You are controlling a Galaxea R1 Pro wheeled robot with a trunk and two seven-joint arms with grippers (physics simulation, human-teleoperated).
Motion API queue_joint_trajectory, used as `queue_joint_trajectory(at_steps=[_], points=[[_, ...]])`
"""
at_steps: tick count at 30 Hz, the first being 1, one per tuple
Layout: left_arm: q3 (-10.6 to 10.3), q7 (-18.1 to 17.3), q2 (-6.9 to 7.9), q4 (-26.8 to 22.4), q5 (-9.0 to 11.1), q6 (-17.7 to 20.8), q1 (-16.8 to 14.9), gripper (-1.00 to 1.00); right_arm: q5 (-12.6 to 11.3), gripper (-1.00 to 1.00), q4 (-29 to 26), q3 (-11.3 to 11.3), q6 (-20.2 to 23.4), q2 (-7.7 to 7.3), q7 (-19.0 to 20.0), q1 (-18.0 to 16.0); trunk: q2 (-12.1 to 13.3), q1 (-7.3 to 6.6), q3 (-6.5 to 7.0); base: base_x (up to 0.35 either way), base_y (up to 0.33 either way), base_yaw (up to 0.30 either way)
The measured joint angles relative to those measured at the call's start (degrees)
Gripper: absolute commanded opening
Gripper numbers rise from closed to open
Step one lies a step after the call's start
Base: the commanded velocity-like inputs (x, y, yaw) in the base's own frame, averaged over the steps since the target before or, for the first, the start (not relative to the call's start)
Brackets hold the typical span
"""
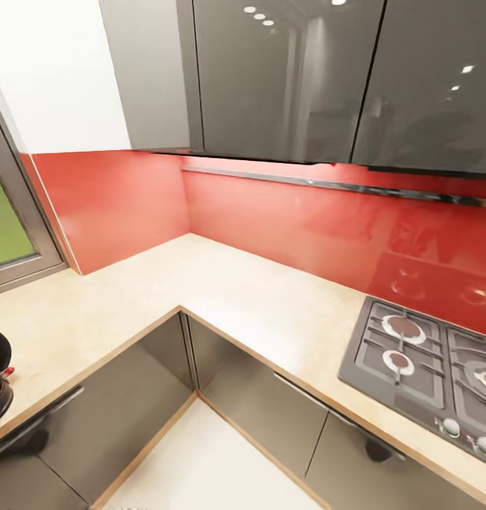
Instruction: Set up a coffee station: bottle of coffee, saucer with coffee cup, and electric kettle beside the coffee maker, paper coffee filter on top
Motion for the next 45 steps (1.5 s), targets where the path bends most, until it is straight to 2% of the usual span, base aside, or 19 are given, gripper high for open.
queue_joint_trajectory(at_steps=[13,25,45], points=[[0.0,0.0,0.03,0.0,0.0,-0.4,0.0,1.00,0.0,1.00,0.0,0.0,0.0,0.03,0.0,0.0,0.0,0.01,0.00,0.001,-0.061,0.277],[0.0,0.0,0.08,-0.1,0.0,-0.5,0.0,1.00,0.0,1.00,0.0,0.1,0.0,0.08,0.0,0.0,0.0,0.02,0.00,-0.189,-0.134,0.277],[0.1,0.0,0.10,-0.2,0.0,-0.5,0.0,1.00,0.0,1.00,0.0,0.1,0.0,0.08,0.0,0.0,0.0,0.01,0.00,-0.011,-0.007,0.277]])
